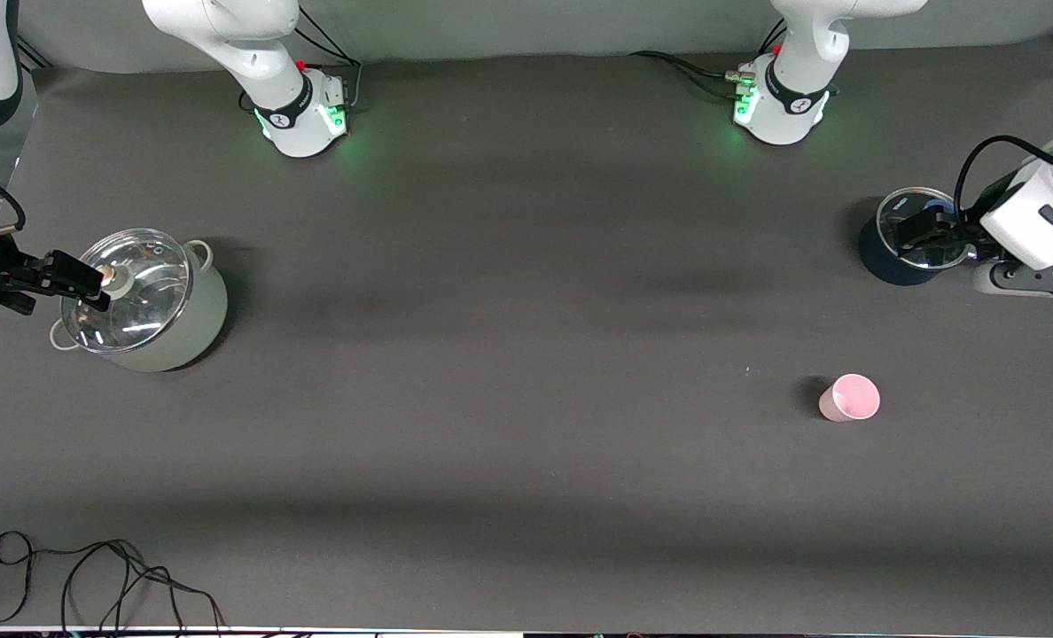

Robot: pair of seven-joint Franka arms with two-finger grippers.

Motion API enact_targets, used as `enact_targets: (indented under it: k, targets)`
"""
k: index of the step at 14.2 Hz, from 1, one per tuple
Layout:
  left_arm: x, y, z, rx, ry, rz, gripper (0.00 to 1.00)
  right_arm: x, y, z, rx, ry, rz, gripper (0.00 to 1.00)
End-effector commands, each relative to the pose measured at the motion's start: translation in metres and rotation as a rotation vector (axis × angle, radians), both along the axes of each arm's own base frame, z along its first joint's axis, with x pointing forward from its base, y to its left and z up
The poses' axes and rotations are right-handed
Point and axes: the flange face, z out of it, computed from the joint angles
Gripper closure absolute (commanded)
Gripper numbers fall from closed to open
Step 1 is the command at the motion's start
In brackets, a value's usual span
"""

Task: Transfer pink cup from left to right arm

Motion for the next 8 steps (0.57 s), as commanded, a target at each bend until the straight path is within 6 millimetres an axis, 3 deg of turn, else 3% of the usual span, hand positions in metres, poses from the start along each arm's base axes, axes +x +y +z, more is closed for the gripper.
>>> enact_targets:
  k: [1,8]
  targets:
    - [0.0058,-0.0009,0.0077,0.0,-0.007,-0.016,0.0,0.002,0.0063,0.0015,0.002,0.006,-0.021,0.0]
    - [0.0121,0.0022,0.0131,-0.007,-0.036,-0.009,0.0,0.0019,0.0037,0.0022,0.002,0.005,-0.027,0.0]
